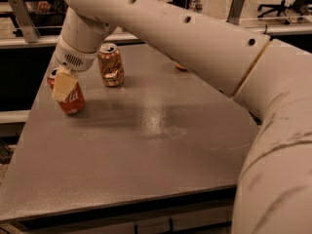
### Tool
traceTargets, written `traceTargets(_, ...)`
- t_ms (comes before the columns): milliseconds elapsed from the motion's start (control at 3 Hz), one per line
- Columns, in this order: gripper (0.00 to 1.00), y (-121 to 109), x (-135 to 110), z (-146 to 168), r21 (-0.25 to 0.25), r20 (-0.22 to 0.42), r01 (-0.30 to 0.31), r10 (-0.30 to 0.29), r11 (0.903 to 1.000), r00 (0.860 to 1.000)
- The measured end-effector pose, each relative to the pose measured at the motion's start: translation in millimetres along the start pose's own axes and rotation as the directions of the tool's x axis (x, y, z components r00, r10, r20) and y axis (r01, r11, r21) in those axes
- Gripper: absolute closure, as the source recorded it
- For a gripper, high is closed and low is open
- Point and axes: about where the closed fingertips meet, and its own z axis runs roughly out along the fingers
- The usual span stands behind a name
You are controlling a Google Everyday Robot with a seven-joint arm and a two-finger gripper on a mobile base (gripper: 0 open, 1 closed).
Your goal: Move coke can near orange
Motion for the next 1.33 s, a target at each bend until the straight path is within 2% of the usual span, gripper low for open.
traceTargets(333, 0.96, 3, -2, -49, 0.012, 0.033, 0.015, -0.015, 0.9998, 0.999)
traceTargets(667, 1.0, 6, 14, -89, 0.019, 0.051, -0.007, 0.006, 0.9998, 0.999)
traceTargets(1000, 1.0, 11, 47, -121, 0.012, 0.053, -0.05, 0.049, 0.9987, 0.997)
traceTargets(1333, 1.0, -1, 88, -141, 0.023, 0.046, -0.108, 0.107, 0.9938, 0.993)
